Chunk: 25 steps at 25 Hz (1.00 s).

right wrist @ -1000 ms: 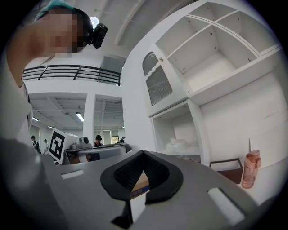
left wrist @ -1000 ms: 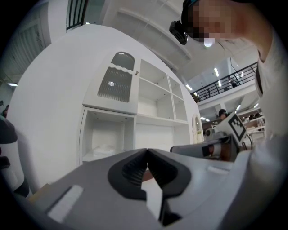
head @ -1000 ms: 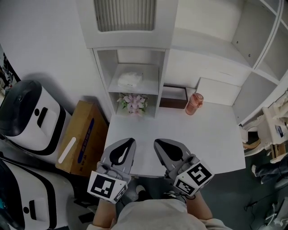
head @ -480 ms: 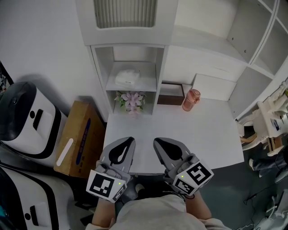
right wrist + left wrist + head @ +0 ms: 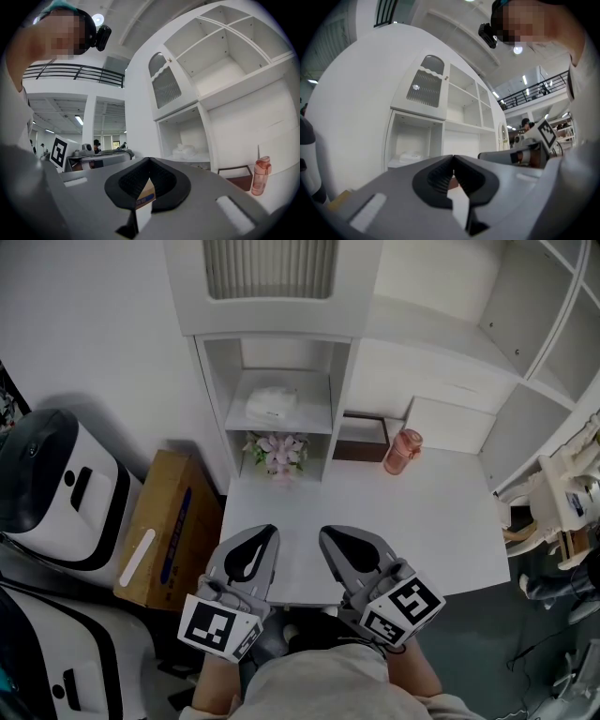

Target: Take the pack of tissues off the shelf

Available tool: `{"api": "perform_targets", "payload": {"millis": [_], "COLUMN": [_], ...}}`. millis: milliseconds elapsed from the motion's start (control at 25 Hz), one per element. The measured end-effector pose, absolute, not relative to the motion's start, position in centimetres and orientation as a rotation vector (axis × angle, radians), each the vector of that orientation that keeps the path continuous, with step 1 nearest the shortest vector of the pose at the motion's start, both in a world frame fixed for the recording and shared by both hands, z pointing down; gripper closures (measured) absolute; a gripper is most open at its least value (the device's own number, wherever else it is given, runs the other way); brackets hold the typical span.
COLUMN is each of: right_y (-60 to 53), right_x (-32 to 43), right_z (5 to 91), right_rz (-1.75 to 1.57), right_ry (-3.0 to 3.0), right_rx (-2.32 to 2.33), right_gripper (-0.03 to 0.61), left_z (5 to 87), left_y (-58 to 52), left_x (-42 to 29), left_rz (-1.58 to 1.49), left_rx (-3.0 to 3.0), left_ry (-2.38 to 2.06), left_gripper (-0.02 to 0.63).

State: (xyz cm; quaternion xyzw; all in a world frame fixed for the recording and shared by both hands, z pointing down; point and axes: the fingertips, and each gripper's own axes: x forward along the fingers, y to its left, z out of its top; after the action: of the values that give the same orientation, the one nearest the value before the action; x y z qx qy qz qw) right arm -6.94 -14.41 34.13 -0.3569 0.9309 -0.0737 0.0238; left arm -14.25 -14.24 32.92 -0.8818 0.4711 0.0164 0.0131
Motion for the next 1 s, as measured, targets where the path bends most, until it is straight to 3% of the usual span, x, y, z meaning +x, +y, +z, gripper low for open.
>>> {"api": "perform_targets", "payload": {"millis": [880,1000], "right_y": [-21.4,-22.7], "right_x": [-7.0,-7.1], "right_z": [34.2,34.0], "right_rz": [-0.260,-0.264], "right_ry": [2.900,2.903], "right_rx": [-1.064,-1.055], "right_gripper": [0.577,0.577], "left_z": [33.5,33.4], "left_y": [-21.3,-22.6], "left_x": [-14.6,-14.6], "left_rz": [0.037,0.028], "left_rx": [-2.750,-2.754], "left_ry": [1.558,1.570], "left_gripper": [0.610,0.583]}}
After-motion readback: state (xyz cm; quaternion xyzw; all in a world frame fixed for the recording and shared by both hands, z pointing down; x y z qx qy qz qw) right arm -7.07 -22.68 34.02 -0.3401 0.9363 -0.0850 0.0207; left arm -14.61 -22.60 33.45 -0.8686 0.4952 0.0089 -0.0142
